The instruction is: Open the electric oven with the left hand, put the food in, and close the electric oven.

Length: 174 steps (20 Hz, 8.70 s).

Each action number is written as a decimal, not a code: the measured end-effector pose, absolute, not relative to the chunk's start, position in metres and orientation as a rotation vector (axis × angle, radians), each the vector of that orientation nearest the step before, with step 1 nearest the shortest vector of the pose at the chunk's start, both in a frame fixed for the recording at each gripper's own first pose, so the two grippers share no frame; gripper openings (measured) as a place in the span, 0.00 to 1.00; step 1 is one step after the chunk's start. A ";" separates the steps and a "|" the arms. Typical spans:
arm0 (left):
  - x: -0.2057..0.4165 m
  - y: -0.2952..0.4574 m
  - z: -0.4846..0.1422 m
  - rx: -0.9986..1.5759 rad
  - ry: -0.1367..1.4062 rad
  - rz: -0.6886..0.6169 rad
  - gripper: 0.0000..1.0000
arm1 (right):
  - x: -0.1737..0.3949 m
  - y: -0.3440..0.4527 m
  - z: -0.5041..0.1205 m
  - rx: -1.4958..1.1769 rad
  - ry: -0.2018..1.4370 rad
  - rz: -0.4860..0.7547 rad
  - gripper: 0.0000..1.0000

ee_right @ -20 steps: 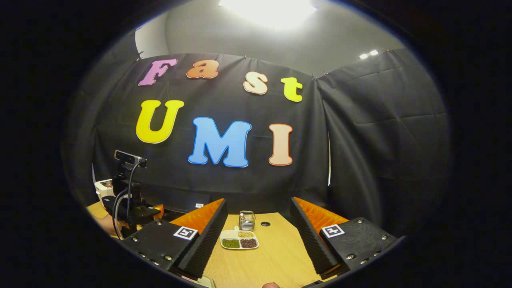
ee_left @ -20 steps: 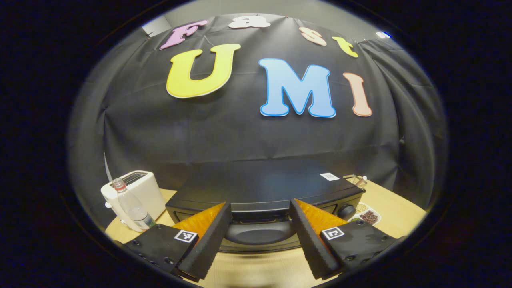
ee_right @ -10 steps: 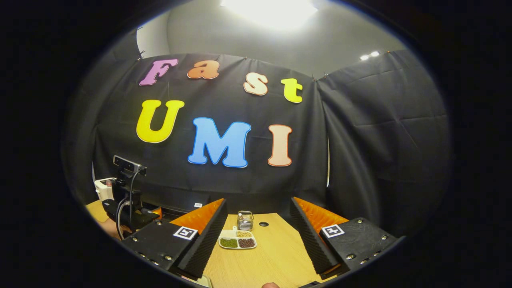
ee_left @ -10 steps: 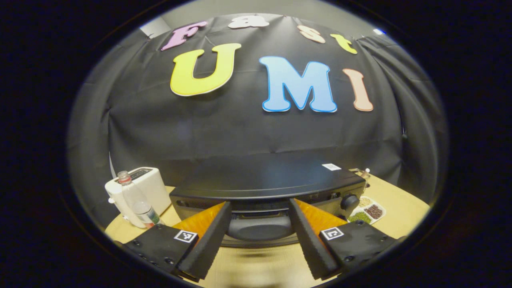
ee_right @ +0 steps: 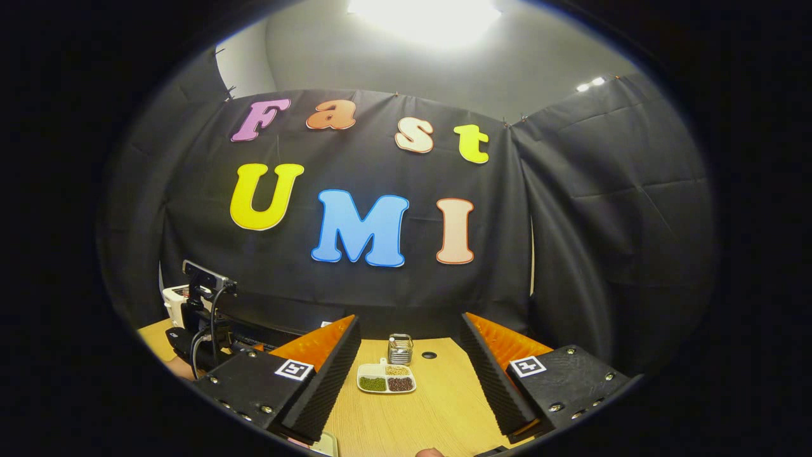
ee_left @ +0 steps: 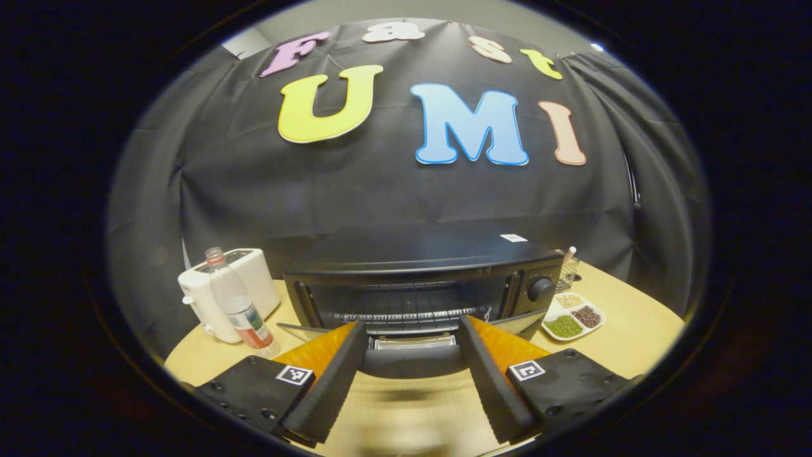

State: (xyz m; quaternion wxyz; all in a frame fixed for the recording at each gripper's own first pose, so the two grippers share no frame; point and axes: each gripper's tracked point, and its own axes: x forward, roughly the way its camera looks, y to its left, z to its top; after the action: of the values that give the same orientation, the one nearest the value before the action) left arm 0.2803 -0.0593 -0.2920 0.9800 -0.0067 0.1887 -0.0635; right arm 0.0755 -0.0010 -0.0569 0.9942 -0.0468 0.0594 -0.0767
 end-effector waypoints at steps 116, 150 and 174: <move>0.166 0.189 -0.122 -0.074 0.086 0.121 0.97 | 0.191 0.272 -0.331 1.412 1.046 -0.263 0.00; 0.157 0.131 -0.136 -0.093 0.170 0.040 1.00 | 0.199 0.252 -0.261 1.215 0.785 0.082 0.97; 0.143 -0.036 -0.309 -0.136 0.571 -0.168 0.98 | 0.084 0.053 -0.172 0.153 0.394 0.133 0.98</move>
State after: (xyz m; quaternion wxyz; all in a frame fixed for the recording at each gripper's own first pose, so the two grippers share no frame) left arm 0.1426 -0.0361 -0.3095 0.9538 -0.0670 0.2810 -0.0826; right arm 0.0837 0.0527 -0.1722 0.9756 0.0758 0.1955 0.0658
